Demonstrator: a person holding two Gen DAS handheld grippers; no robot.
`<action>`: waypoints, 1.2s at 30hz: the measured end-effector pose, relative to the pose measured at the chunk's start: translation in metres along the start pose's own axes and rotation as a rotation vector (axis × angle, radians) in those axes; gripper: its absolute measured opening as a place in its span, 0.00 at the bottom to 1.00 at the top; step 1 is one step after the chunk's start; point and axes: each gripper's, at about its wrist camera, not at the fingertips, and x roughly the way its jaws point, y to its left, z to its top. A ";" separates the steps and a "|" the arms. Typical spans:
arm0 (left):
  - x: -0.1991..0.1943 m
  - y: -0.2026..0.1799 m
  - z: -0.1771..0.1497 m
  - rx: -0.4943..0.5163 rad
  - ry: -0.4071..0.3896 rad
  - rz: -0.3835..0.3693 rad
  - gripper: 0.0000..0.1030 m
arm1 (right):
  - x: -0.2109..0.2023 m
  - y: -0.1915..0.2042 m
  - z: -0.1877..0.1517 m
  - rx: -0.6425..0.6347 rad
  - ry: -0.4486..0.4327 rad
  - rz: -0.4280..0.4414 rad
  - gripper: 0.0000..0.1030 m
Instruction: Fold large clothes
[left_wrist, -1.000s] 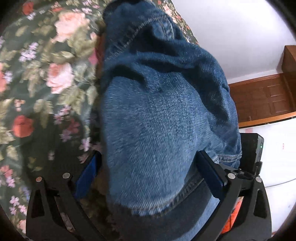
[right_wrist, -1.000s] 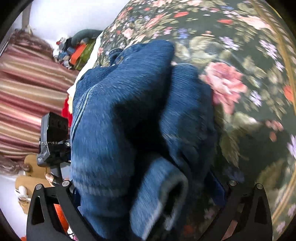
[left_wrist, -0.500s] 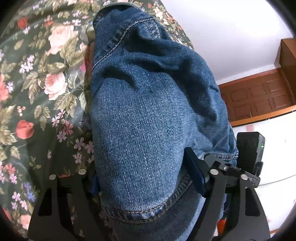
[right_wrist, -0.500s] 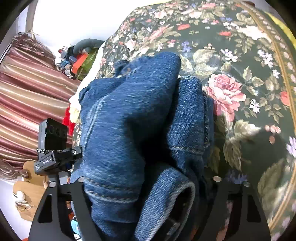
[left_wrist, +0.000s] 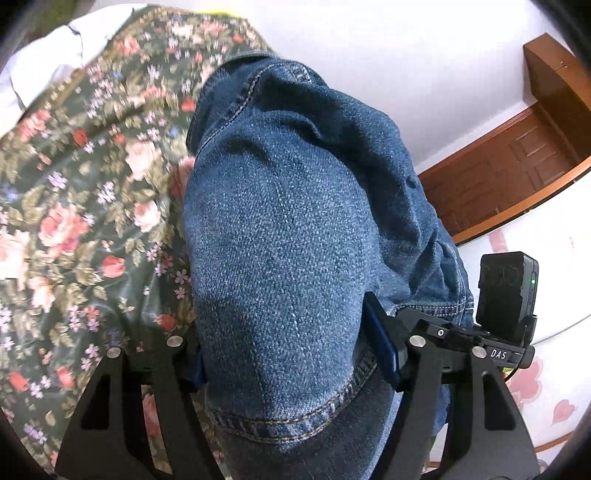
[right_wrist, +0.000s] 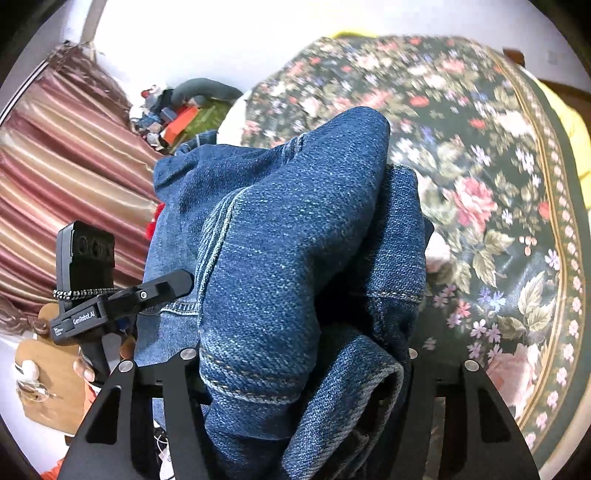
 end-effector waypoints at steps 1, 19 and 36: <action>-0.009 -0.002 0.000 -0.002 -0.013 -0.004 0.67 | -0.005 0.010 0.000 -0.012 -0.009 -0.001 0.57; -0.113 0.070 -0.023 -0.027 -0.122 0.007 0.67 | 0.035 0.134 -0.023 -0.090 -0.011 0.006 0.57; -0.071 0.211 -0.092 -0.184 0.014 0.057 0.67 | 0.192 0.115 -0.087 -0.013 0.245 -0.048 0.58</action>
